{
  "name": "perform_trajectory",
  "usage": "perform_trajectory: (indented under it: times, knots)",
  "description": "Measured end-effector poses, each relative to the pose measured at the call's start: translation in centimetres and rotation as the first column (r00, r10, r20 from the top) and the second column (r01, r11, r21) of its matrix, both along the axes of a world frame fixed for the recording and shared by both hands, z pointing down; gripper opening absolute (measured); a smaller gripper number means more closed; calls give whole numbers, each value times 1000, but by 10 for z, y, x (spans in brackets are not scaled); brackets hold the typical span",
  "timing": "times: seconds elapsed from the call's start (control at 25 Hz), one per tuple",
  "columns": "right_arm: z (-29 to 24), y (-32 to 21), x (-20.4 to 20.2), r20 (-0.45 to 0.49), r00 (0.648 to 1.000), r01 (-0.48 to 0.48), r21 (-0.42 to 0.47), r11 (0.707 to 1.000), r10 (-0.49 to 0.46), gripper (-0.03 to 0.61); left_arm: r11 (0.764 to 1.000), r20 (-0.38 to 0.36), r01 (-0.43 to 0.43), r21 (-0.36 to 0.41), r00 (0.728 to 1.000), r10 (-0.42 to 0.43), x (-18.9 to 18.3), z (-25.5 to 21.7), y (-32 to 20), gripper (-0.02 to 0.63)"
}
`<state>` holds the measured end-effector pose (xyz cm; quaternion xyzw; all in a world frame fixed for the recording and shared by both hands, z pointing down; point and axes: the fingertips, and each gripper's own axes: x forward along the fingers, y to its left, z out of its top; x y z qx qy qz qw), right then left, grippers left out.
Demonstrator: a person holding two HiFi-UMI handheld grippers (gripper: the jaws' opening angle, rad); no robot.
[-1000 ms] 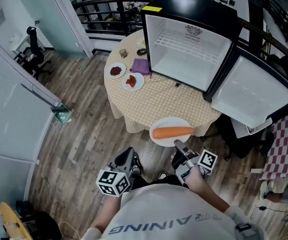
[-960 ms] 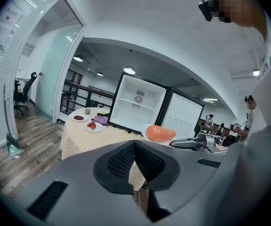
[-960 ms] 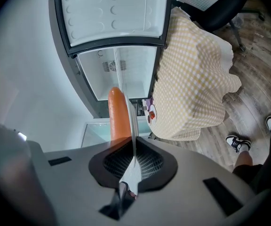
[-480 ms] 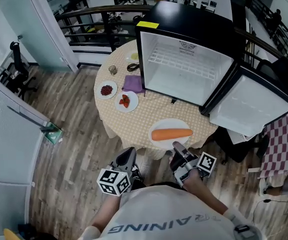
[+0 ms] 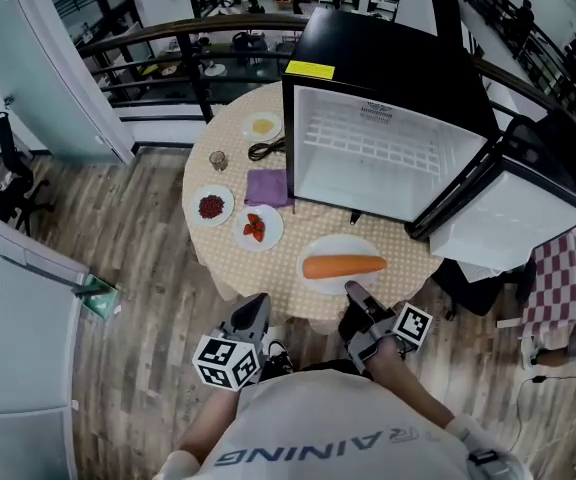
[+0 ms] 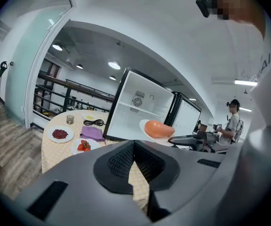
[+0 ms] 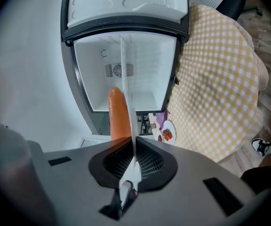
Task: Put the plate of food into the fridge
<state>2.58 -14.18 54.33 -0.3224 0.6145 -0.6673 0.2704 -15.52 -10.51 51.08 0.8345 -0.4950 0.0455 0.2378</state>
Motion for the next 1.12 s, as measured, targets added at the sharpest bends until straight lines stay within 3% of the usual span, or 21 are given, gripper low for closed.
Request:
perform_trajectory:
  times: [0.48,0.76,1.12]
  knots:
    - [0,-25,-26,-16,992,-122,-11,993,122,34,994,-10,-105,0,994,105,-35,2,-48,8]
    - [5,-40,-1,-28,984,-175,-25,984,175,34,987,-1,-163,2,987,163,-12,3,-81,8]
    - [14,-74,48,-43,981,-191,-45,981,189,34,986,36,-166,-3,985,166,36,-2,-116,8]
